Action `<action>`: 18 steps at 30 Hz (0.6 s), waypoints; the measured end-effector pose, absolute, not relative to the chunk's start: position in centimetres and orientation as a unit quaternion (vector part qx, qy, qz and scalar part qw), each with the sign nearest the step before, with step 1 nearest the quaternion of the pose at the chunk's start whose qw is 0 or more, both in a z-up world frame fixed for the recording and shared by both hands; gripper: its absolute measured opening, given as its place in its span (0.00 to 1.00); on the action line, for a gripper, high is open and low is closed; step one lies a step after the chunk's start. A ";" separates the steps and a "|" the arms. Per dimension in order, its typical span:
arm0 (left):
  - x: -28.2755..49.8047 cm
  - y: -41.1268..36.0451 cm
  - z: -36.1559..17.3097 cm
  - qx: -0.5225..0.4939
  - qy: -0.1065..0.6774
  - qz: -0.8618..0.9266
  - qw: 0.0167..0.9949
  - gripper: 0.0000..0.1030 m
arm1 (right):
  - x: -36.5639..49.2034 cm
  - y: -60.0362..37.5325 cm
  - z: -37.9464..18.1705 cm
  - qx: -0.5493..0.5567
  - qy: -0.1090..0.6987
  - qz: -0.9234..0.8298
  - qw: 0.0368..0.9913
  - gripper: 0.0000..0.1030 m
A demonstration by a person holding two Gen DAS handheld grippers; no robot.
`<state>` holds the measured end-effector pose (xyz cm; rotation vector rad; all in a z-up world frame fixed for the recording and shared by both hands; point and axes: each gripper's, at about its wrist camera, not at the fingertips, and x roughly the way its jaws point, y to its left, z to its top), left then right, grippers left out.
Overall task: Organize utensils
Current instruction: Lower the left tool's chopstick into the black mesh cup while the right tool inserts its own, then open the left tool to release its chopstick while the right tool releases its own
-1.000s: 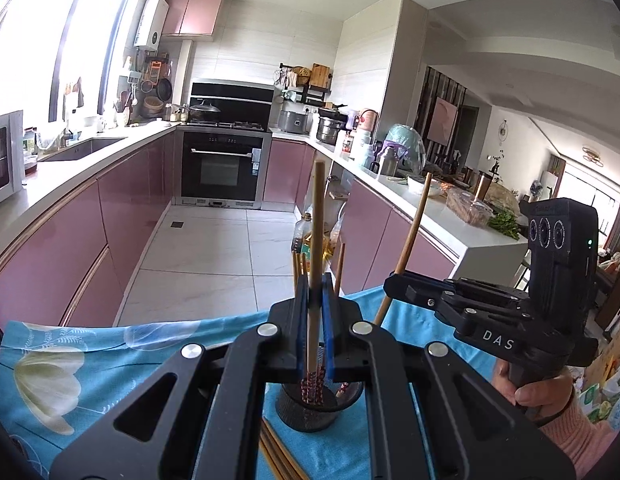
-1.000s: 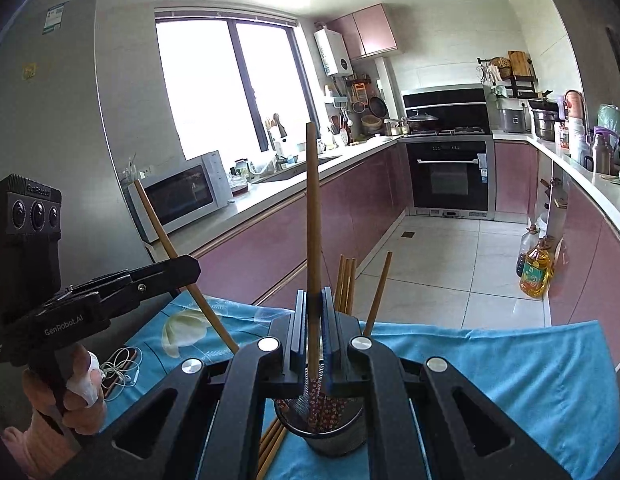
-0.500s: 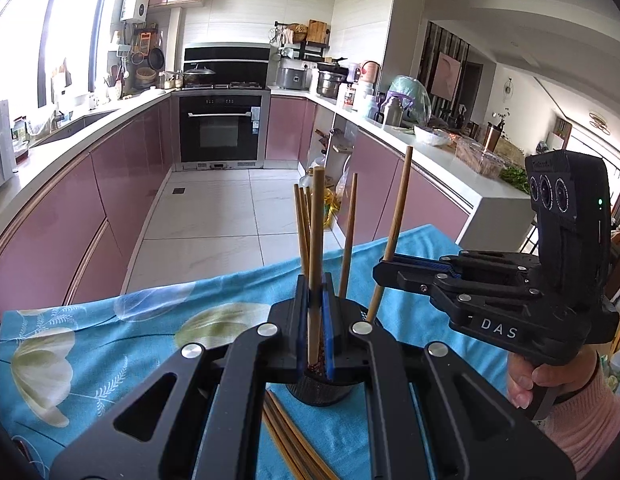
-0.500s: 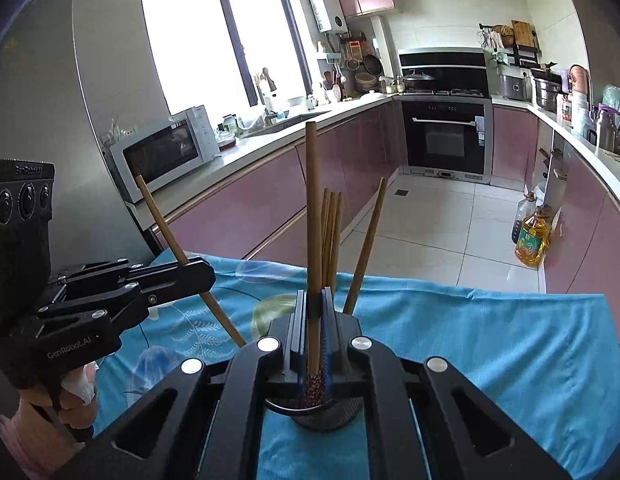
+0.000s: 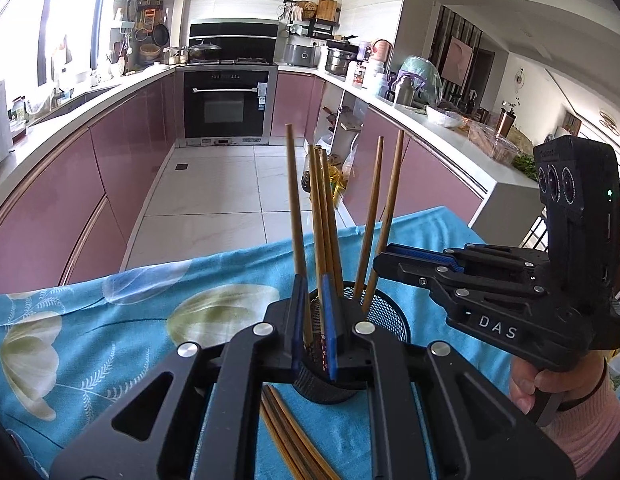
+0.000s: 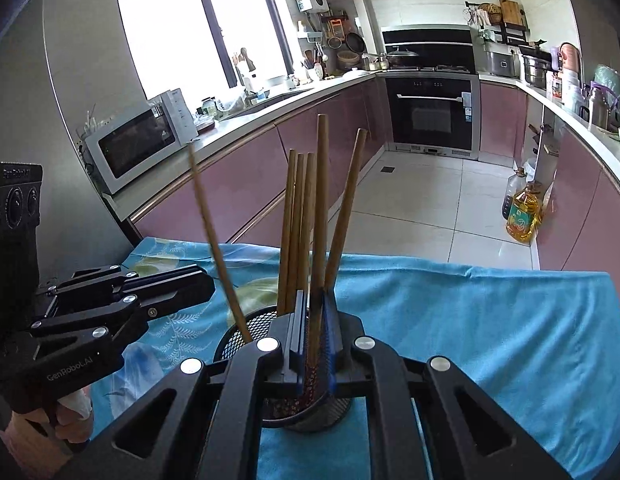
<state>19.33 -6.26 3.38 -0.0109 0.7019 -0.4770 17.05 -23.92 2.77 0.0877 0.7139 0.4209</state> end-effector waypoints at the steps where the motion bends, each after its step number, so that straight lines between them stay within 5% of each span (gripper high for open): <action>1: 19.3 -6.2 3.3 -0.007 0.340 -0.230 0.912 0.13 | 17.0 -23.9 2.8 0.043 0.344 0.203 0.916 0.12; 11: 17.2 -4.1 2.4 -0.025 0.323 -0.207 0.923 0.25 | 16.5 -24.1 2.9 0.042 0.334 0.199 0.920 0.18; 18: 13.9 -1.6 2.3 -0.027 0.300 -0.180 0.936 0.48 | 12.1 -24.0 4.1 0.017 0.292 0.218 0.931 0.25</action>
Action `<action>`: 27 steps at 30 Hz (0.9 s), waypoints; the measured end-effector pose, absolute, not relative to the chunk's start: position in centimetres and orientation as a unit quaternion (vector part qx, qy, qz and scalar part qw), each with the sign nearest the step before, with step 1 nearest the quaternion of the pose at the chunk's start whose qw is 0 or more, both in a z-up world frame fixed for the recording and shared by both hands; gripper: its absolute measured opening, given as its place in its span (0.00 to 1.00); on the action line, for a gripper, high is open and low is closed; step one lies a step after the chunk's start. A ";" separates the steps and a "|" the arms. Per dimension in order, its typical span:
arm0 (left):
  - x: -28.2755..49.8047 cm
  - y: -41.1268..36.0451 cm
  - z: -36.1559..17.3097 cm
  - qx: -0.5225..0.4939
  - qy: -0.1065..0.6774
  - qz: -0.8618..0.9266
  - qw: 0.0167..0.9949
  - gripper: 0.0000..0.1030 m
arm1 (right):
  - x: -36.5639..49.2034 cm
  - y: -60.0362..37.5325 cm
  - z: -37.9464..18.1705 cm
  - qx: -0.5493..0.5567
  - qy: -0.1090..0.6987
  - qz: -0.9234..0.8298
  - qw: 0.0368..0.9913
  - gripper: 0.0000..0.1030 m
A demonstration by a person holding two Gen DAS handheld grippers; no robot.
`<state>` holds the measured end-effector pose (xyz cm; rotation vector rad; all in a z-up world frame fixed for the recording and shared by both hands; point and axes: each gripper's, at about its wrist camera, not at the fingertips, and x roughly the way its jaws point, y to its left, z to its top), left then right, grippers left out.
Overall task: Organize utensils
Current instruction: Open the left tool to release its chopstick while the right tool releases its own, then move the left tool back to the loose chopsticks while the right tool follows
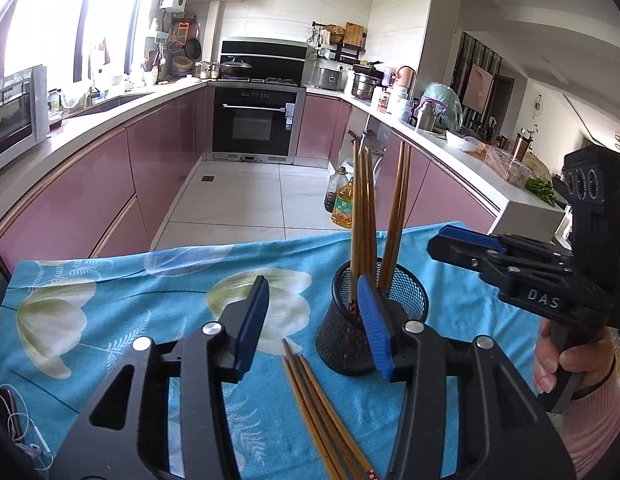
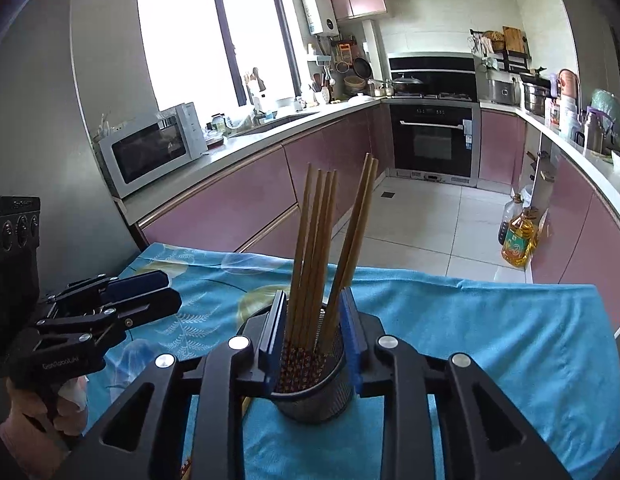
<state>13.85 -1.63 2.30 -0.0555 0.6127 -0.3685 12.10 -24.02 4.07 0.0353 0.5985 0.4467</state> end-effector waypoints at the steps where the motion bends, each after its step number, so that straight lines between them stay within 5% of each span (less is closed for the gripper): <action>1: 13.4 -1.3 2.2 -0.027 0.300 -0.176 0.937 0.50 | 11.2 -23.9 4.1 0.015 0.289 0.229 0.930 0.26; 5: 11.6 0.0 0.5 -0.031 0.314 -0.165 0.935 0.57 | 8.5 -23.0 3.0 0.000 0.296 0.259 0.919 0.30; 16: 8.8 0.5 -7.3 -0.025 0.398 -0.151 0.905 0.57 | 6.7 -19.4 -5.6 -0.007 0.410 0.271 0.871 0.31; 27: 7.8 -0.3 -9.9 -0.015 0.427 -0.155 0.891 0.57 | 5.3 -17.2 -7.4 -0.023 0.429 0.275 0.860 0.31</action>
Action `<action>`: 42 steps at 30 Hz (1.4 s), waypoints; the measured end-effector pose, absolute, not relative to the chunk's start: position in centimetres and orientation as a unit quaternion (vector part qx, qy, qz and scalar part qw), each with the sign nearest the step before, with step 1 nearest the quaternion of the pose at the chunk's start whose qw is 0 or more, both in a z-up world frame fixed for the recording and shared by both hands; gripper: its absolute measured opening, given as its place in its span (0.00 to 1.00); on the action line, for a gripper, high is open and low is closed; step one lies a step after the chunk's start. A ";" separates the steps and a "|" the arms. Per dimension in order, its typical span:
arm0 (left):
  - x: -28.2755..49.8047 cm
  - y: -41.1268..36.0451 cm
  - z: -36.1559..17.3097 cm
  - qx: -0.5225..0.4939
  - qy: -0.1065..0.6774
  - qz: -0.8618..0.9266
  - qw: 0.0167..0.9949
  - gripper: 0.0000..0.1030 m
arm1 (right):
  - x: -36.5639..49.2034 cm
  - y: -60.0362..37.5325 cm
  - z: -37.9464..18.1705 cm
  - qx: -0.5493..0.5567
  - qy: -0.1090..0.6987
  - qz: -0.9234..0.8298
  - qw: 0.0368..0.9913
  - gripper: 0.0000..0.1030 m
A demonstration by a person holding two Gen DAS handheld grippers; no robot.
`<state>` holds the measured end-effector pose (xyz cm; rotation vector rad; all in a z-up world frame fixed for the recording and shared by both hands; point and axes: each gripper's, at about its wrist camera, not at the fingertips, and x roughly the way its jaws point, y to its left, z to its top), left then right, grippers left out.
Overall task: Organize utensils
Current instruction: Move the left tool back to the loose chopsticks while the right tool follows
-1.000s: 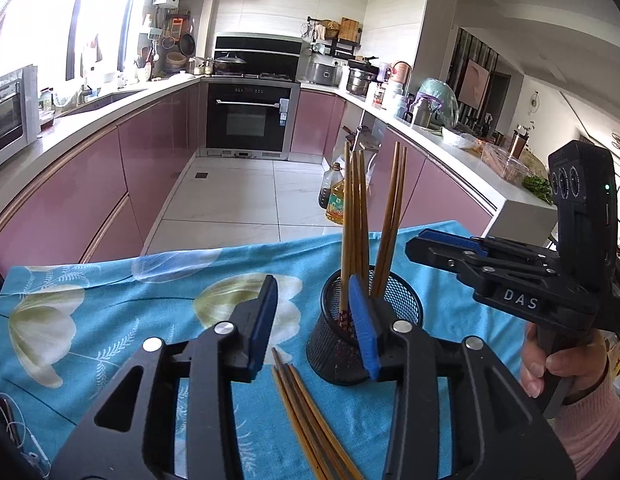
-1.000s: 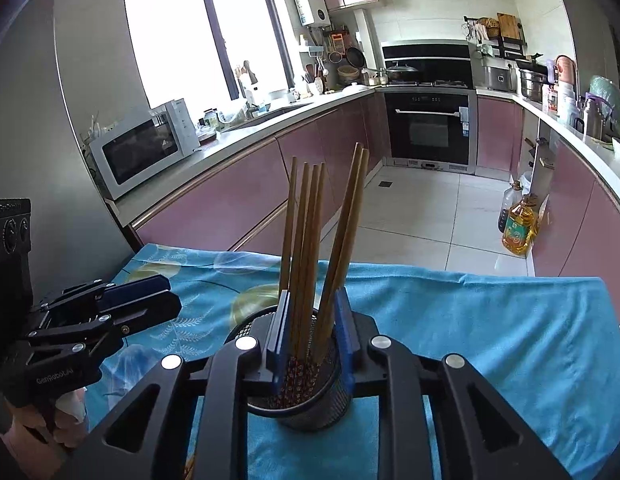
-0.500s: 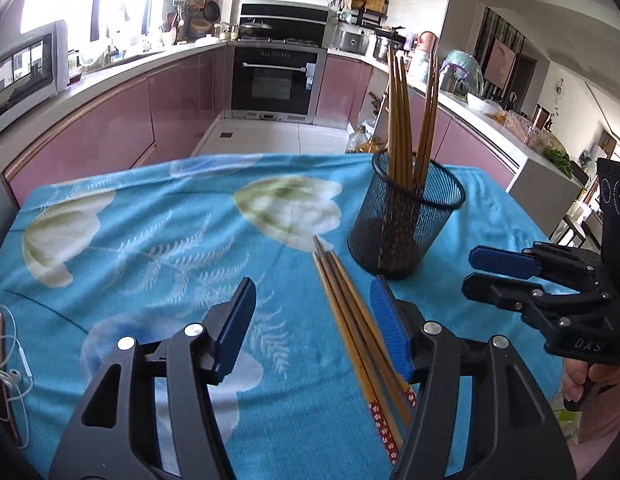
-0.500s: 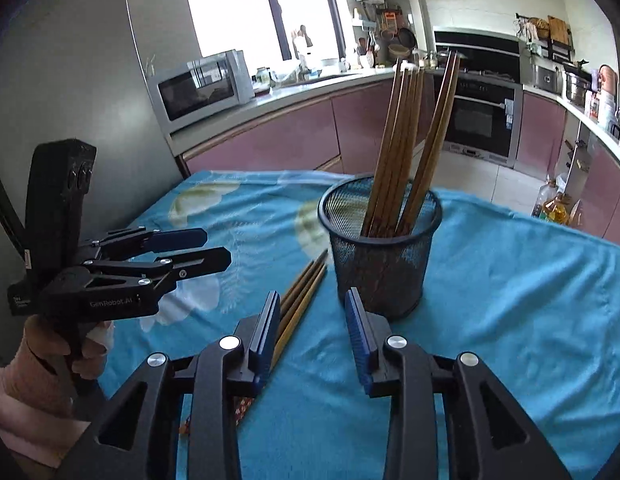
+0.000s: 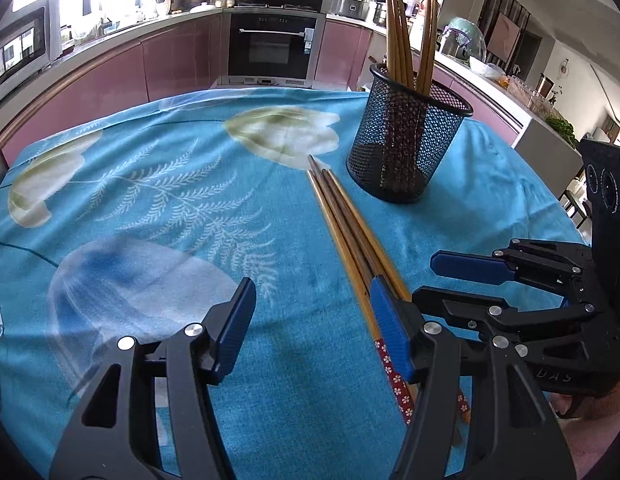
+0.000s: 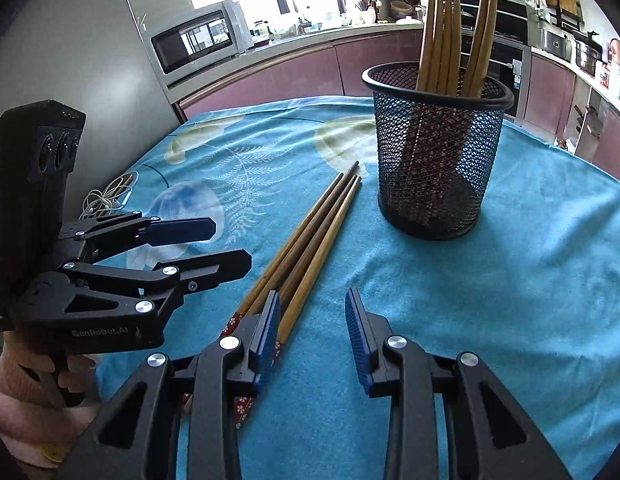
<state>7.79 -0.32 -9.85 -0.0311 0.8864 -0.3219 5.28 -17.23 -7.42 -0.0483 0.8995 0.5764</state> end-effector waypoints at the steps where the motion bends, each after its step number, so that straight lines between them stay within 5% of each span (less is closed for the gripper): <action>1: 7.7 -0.4 -10.0 -0.014 0.428 -0.155 0.890 0.57 | 5.2 -17.1 -7.5 -0.026 0.429 0.275 0.860 0.31; 20: 7.6 -1.9 -10.7 0.024 0.435 -0.154 0.887 0.59 | 5.2 -17.7 -8.0 -0.039 0.437 0.251 0.863 0.30; 33: 7.4 -1.2 -10.6 0.021 0.436 -0.142 0.888 0.39 | 5.6 -17.8 -8.1 -0.047 0.437 0.242 0.865 0.30; 42: 9.4 -2.4 -10.7 0.035 0.441 -0.146 0.885 0.37 | 7.3 -16.7 -8.1 -0.068 0.434 0.230 0.868 0.29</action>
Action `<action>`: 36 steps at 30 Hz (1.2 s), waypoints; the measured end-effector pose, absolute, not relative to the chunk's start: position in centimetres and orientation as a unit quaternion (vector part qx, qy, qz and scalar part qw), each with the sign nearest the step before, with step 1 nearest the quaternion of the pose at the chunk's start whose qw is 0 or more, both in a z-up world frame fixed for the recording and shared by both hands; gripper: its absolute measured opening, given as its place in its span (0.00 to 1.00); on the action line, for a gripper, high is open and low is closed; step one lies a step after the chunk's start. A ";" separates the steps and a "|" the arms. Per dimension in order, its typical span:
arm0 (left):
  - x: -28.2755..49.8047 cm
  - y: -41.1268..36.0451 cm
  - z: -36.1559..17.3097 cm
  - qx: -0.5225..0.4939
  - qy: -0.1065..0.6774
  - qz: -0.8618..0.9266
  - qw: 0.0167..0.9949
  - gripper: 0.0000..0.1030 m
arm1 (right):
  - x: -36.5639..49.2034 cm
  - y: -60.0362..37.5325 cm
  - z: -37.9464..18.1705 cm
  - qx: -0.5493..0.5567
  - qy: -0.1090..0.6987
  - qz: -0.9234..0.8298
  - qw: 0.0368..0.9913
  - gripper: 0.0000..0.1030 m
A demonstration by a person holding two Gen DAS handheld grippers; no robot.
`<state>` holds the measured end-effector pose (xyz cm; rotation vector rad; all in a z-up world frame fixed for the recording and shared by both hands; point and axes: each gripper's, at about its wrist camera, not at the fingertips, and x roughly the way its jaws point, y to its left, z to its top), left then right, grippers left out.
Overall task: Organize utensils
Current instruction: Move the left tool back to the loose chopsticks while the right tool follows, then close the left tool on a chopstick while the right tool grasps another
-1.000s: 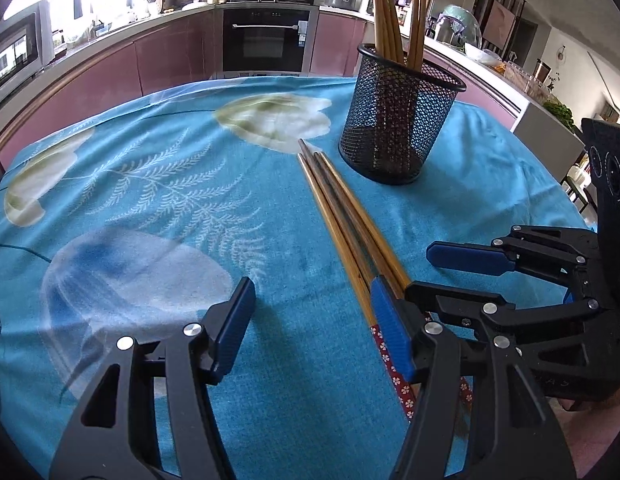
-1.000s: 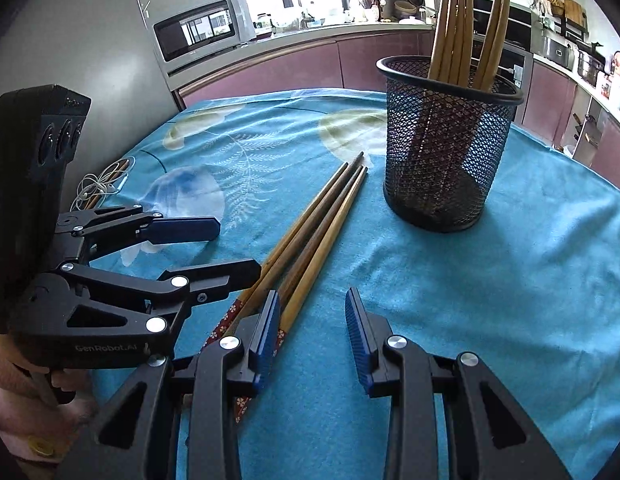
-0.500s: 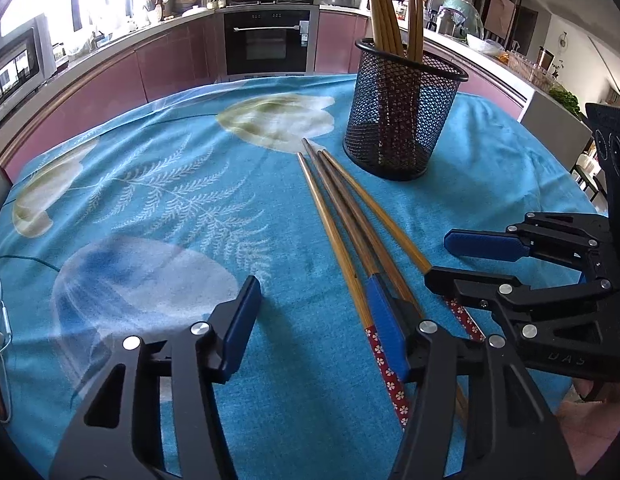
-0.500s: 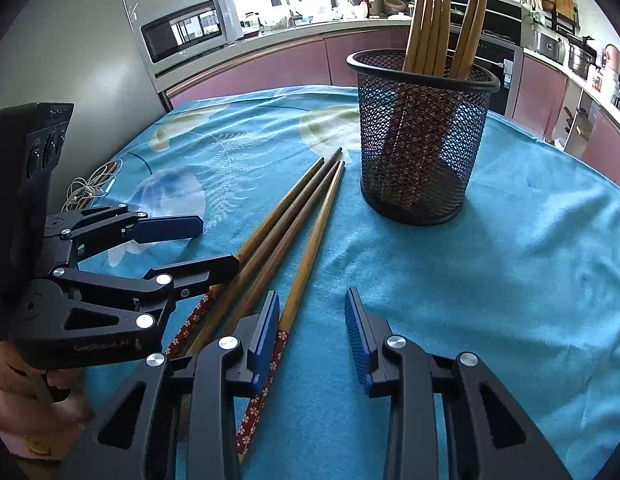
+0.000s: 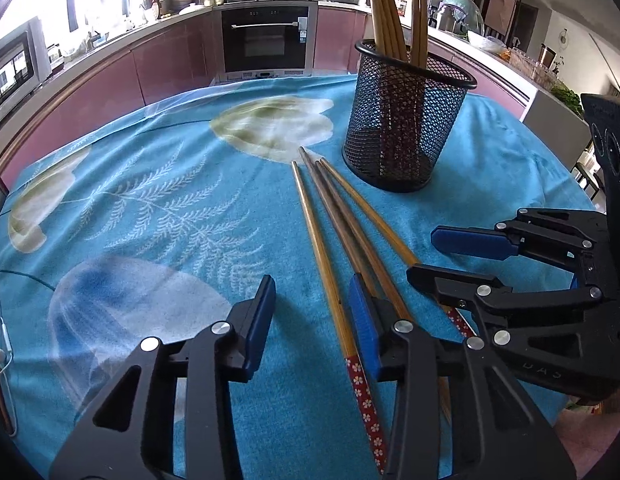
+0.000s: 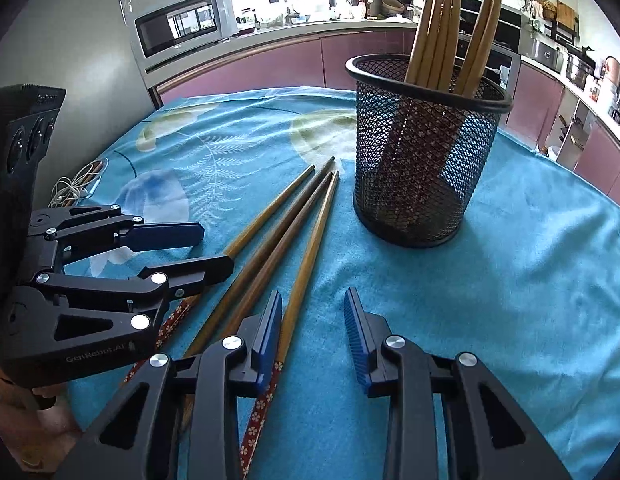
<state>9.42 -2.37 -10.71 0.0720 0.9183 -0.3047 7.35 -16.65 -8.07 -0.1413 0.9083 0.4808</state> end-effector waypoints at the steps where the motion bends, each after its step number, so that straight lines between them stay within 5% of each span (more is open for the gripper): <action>1: 9.8 -2.4 -10.7 0.035 0.442 -0.145 0.884 0.36 | 7.6 -16.5 -8.1 -0.068 0.434 0.229 0.869 0.29; 18: 12.9 -3.3 -10.8 0.024 0.442 -0.134 0.887 0.10 | 9.6 -16.9 -8.1 -0.037 0.441 0.229 0.867 0.07; 36: 10.1 -3.0 -10.6 0.015 0.441 -0.167 0.882 0.07 | 8.1 -17.4 -7.3 -0.028 0.441 0.266 0.856 0.06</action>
